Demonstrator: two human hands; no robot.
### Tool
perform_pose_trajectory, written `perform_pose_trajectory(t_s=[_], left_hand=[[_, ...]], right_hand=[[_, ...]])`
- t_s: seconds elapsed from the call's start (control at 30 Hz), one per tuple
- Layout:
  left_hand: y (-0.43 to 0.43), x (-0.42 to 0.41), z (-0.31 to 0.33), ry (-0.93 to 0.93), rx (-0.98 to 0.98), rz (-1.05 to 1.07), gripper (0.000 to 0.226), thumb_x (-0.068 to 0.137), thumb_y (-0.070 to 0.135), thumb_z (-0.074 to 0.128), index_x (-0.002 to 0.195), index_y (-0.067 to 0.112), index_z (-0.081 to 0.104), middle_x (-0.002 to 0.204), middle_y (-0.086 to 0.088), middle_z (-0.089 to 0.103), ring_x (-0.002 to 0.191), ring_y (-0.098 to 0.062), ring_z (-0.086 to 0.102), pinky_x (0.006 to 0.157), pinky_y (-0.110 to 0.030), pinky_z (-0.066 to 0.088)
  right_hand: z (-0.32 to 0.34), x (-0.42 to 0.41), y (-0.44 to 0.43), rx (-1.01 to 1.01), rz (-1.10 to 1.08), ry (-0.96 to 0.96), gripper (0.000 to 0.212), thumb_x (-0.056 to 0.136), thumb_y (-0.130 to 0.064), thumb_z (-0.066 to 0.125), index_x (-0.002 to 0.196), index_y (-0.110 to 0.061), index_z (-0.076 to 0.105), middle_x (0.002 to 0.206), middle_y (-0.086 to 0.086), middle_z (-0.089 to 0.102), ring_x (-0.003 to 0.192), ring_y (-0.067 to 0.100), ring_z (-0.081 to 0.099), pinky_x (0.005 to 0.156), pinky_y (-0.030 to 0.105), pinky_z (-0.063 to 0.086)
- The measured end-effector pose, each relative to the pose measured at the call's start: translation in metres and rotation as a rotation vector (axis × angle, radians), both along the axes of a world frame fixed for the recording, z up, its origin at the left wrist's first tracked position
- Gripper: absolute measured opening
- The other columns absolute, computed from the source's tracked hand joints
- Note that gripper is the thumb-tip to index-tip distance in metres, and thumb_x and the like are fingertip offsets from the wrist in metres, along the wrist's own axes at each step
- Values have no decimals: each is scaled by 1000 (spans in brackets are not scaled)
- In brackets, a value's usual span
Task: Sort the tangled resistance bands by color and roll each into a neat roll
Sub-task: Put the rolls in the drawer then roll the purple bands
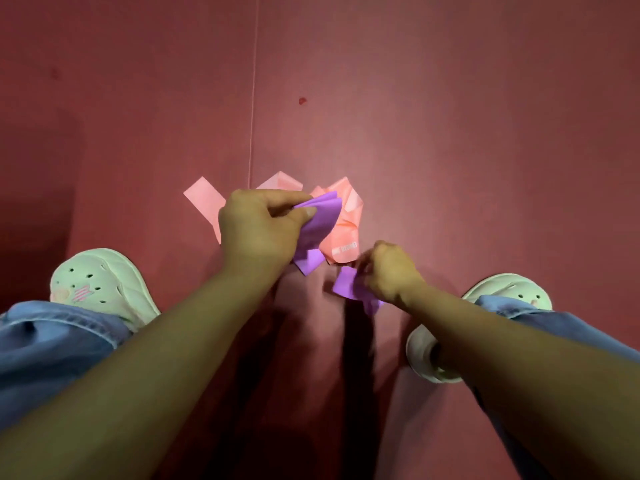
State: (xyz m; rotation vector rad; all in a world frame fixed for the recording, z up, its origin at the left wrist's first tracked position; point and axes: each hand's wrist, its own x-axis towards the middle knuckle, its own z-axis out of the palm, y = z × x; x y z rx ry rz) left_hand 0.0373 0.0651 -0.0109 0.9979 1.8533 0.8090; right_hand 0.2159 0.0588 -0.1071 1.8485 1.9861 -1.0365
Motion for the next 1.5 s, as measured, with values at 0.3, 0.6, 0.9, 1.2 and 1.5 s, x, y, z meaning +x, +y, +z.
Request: perform_pose_trajectory(t_s=[0.3, 0.6, 0.9, 1.2, 1.5], left_hand=[[4, -5, 86, -49, 140, 120, 16, 77, 10, 75, 91, 18, 78, 84, -2, 75, 84, -23, 71, 83, -42, 57], [-23, -38, 119, -159, 211, 224, 21, 77, 7, 74, 79, 28, 78, 84, -1, 76, 84, -20, 71, 88, -44, 56], [1, -38, 149, -319, 268, 225, 18, 79, 4, 74, 78, 22, 76, 68, 3, 74, 62, -10, 67, 57, -19, 53], [9, -25, 156, -372, 332, 205, 23, 82, -7, 64, 85, 12, 77, 74, -3, 75, 72, -18, 73, 62, -24, 57], [12, -39, 170, -447, 298, 15, 12, 74, 9, 76, 77, 20, 78, 72, -4, 75, 66, -13, 71, 59, -20, 55]], right_hand=[[156, -33, 13, 129, -503, 620, 9, 81, -2, 69, 79, -8, 62, 77, 7, 56, 73, 18, 47, 68, 28, 39], [246, -49, -6, 555, -524, 688, 22, 80, -11, 70, 66, -24, 60, 55, -9, 51, 50, 3, 45, 54, 19, 40], [265, -63, 20, 951, -123, 220, 12, 80, -25, 58, 84, -16, 65, 73, 3, 68, 72, 34, 62, 64, 42, 49], [258, -91, 22, 750, -113, 610, 8, 77, -8, 66, 84, -12, 65, 69, -4, 66, 61, 14, 63, 63, 34, 52], [266, -73, 40, 523, -322, 800, 13, 79, -16, 76, 74, -27, 72, 100, -5, 61, 89, -1, 58, 62, 8, 41]])
